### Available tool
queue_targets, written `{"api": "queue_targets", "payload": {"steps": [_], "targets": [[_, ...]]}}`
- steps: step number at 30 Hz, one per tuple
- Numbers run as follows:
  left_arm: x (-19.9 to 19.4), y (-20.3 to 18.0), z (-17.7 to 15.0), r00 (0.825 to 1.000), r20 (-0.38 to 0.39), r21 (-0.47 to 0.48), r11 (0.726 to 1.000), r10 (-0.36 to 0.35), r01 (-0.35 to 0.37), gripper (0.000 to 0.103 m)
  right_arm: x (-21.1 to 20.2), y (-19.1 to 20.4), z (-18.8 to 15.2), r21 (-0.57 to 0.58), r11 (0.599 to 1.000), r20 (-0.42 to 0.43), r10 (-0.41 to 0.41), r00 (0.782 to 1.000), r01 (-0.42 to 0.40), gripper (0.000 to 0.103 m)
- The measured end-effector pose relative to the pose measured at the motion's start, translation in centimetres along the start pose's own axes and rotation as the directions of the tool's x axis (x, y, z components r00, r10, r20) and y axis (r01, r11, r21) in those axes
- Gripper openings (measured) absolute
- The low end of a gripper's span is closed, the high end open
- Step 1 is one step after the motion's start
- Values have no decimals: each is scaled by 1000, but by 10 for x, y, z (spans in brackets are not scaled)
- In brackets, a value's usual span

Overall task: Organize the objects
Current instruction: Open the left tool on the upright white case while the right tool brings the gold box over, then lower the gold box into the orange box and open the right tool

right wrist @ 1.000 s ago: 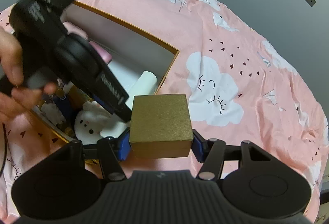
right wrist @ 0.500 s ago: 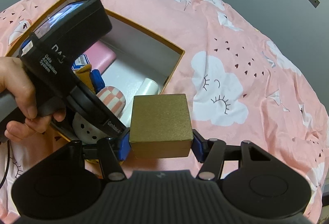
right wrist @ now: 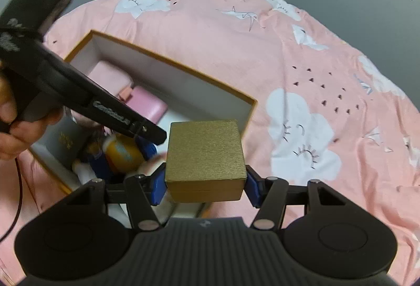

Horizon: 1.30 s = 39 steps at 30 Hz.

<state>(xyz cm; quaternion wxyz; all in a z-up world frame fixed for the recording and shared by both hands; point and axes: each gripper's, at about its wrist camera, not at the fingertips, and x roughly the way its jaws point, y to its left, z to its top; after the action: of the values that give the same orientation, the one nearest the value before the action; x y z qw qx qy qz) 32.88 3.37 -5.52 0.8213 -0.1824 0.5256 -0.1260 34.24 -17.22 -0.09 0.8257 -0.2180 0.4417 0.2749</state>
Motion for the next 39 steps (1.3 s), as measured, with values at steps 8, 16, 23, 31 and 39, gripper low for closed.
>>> {"api": "queue_targets", "payload": {"steps": [8,16,23,31,39], "targets": [[10,20,17,999,6,-32,999,37,-37,25,47,0,46,85,996,-84,36,996,-29,61],[26,48,19,1000,-16,-109,994,24,-26,24,90,1,71,153,987,-205,-7,979,39,61],[35,54,21,1000,-25,-119,993,19,-22,24,112,-10,73,254,966,-246,13,969,52,61],[43,53,14,998,-62,-105,994,2,-9,24,103,-15,76,298,951,-178,-34,983,87,60],[47,41,10,998,-56,-85,996,-22,17,24,107,-13,80,280,955,-116,-69,991,99,60]]}}
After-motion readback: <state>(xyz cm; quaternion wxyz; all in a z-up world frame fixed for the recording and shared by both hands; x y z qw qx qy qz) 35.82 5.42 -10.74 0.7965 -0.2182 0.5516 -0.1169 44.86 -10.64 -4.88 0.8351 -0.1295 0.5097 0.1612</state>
